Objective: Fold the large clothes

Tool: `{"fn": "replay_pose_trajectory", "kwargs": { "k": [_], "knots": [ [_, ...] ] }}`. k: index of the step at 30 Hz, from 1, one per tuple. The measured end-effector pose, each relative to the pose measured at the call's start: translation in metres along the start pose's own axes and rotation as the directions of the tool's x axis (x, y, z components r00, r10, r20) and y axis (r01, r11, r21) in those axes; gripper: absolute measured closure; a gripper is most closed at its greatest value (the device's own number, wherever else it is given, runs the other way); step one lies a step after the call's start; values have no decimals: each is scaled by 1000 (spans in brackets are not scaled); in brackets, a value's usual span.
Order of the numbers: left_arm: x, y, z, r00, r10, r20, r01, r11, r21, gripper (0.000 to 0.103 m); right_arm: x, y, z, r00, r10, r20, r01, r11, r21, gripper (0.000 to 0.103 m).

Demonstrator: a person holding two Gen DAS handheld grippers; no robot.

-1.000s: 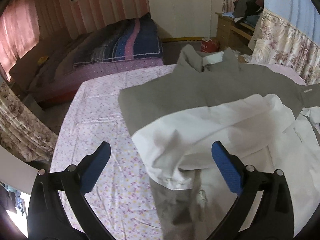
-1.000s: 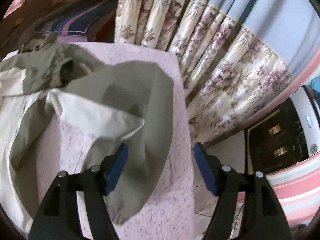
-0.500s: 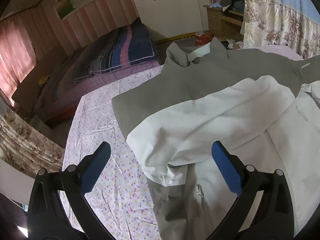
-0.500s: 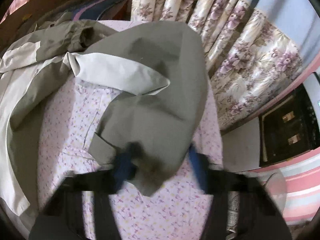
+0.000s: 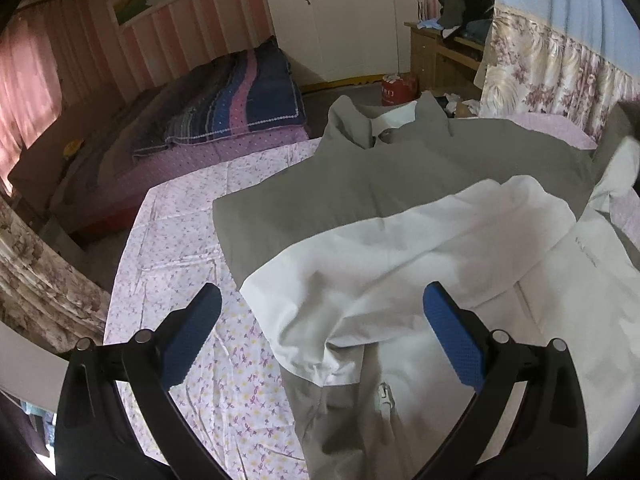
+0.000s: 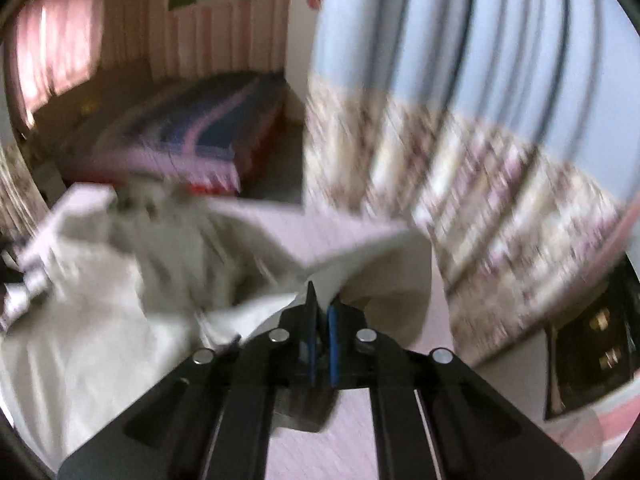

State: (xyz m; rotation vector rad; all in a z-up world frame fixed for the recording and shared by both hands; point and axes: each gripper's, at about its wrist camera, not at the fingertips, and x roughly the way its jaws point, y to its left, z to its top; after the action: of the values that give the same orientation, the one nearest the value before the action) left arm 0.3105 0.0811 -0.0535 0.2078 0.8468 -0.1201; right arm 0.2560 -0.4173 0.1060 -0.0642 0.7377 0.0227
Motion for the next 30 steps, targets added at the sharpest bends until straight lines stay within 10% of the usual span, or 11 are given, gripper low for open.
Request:
{"fn": "replay_pose_trajectory", "kwargs": {
  "k": [7, 14, 18, 25, 30],
  "knots": [
    [5, 16, 6, 999, -40, 8, 41, 996, -78, 3, 44, 104, 84, 973, 229, -25, -230, 971, -66, 100],
    [10, 34, 5, 999, -48, 3, 48, 989, -140, 3, 138, 244, 73, 911, 349, -221, -385, 910, -152, 99],
    [9, 43, 3, 999, -44, -10, 42, 985, -167, 3, 176, 287, 45, 870, 381, -314, -437, 890, -131, 50],
    [6, 33, 11, 996, -85, -3, 83, 982, -170, 3, 111, 252, 72, 904, 416, -97, -425, 898, -115, 13],
    [13, -10, 35, 978, -208, 5, 206, 965, -160, 3, 88, 178, 52, 985, 156, 74, -145, 980, -138, 2]
  ]
}}
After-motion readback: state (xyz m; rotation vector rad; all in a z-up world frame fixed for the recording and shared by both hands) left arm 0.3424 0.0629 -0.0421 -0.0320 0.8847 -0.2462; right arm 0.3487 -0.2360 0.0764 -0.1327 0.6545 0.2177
